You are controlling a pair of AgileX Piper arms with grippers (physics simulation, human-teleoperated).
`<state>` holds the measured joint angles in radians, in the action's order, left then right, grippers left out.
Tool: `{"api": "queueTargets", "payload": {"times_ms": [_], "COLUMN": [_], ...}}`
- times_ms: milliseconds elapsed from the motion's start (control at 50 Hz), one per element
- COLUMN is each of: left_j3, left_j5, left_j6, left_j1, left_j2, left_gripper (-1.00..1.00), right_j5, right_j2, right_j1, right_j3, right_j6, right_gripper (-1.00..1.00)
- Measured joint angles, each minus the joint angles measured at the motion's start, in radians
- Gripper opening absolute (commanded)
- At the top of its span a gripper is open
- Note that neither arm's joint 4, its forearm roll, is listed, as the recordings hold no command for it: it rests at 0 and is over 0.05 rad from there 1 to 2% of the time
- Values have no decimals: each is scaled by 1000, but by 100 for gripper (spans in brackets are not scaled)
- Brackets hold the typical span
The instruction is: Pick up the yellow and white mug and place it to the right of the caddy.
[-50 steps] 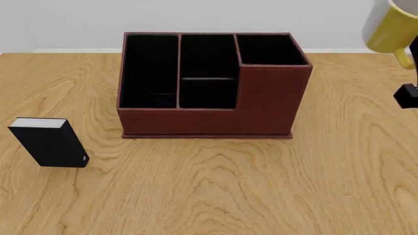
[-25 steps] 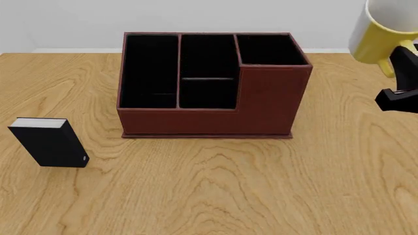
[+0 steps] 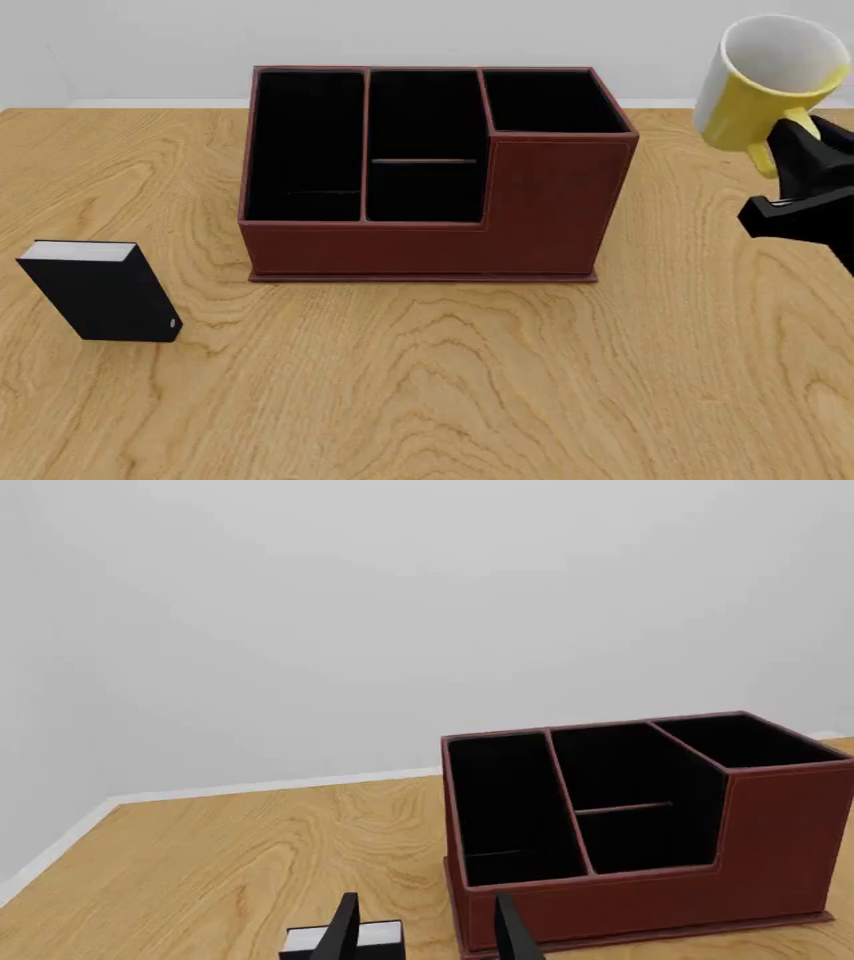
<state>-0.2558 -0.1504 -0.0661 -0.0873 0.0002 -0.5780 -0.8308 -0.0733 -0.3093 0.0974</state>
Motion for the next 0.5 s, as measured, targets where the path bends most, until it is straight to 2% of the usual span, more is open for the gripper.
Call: {"api": "queueTargets", "payload": {"times_ms": [500], "left_j3": [0], "left_j5": [-1], "left_j6": [-3], "left_j1": [-2], "left_j2": [0], "left_gripper": [100], "right_j5": [-84], "right_j2": [-77], "right_j1": [6], "right_j3": [40], "right_j6": [-14], "right_gripper": [-100]}}
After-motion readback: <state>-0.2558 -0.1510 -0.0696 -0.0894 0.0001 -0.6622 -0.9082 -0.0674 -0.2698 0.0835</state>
